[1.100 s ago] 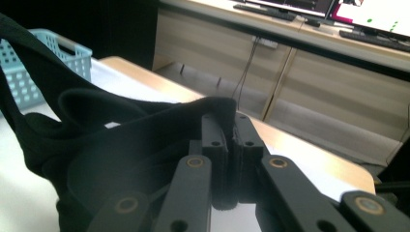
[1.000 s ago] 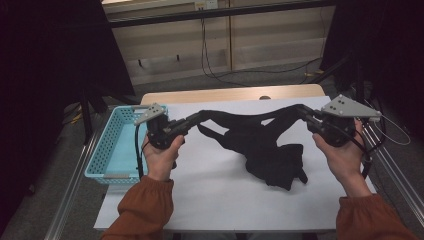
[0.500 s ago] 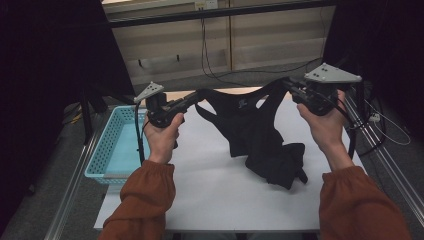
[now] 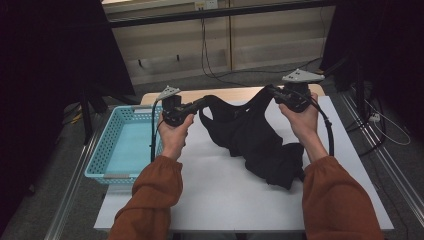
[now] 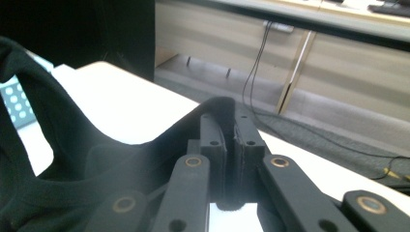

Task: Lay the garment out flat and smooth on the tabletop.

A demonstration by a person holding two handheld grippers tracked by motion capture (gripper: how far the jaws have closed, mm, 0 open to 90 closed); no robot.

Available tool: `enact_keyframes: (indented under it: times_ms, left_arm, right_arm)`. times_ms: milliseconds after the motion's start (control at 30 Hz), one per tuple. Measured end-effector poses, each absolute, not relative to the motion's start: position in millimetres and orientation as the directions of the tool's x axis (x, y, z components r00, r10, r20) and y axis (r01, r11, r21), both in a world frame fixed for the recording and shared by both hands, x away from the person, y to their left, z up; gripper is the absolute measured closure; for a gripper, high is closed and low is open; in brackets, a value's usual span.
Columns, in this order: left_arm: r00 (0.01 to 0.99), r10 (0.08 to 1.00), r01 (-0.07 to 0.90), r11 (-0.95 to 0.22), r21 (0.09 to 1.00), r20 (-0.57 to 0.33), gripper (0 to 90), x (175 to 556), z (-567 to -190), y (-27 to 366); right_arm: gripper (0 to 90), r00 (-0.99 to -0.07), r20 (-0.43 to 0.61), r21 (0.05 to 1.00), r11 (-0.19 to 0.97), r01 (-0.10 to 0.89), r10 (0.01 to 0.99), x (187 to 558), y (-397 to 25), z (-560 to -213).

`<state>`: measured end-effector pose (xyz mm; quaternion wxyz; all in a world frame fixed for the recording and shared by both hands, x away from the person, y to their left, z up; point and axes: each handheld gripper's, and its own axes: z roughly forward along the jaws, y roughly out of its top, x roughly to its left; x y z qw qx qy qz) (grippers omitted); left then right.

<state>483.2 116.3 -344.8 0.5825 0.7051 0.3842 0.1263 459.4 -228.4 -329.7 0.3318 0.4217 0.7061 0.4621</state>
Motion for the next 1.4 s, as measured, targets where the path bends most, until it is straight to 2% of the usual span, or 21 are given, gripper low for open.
enact_keyframes:
  times_ms: [300, 567, 700, 733, 833, 900, 933, 1133, 1400]
  left_arm:
    - [0.668, 0.709, 0.396, -0.081, 0.915, -0.226, 88.7, 503, -354, 105]
    - [0.648, 0.731, 0.391, -0.082, 0.917, -0.211, 88.8, 527, -346, 102]
    - [0.640, 0.730, 0.418, -0.072, 0.906, -0.238, 87.5, 535, -351, 100]
    - [0.635, 0.733, 0.429, -0.070, 0.900, -0.246, 84.3, 536, -354, 99]
    - [0.614, 0.752, 0.456, -0.092, 0.885, -0.238, 61.7, 537, -361, 96]
    - [0.597, 0.764, 0.474, -0.092, 0.876, -0.243, 54.1, 535, -364, 96]
    - [0.596, 0.763, 0.481, -0.090, 0.872, -0.250, 48.8, 534, -365, 96]
    - [0.650, 0.733, 0.444, -0.156, 0.882, -0.198, 38.4, 517, -368, 94]
    - [0.679, 0.716, 0.408, -0.189, 0.893, -0.158, 22.6, 479, -374, 95]
  right_arm:
    - [86.9, -0.431, -0.060, 0.921, 0.217, 0.325, 0.900, 483, -219, -349]
    - [87.2, -0.407, -0.076, 0.912, 0.229, 0.341, 0.910, 508, -215, -343]
    - [86.4, -0.390, -0.074, 0.908, 0.224, 0.354, 0.918, 519, -214, -344]
    - [82.9, -0.391, -0.074, 0.907, 0.225, 0.357, 0.918, 520, -215, -345]
    - [58.6, -0.360, -0.072, 0.897, 0.218, 0.385, 0.930, 524, -217, -353]
    - [46.3, -0.333, -0.070, 0.896, 0.206, 0.393, 0.940, 523, -220, -358]
    - [46.4, -0.335, -0.063, 0.899, 0.199, 0.391, 0.940, 521, -222, -360]
    - [39.9, -0.380, -0.075, 0.890, 0.234, 0.392, 0.922, 500, -228, -365]
    - [32.8, -0.458, -0.044, 0.890, 0.243, 0.385, 0.888, 445, -236, -371]
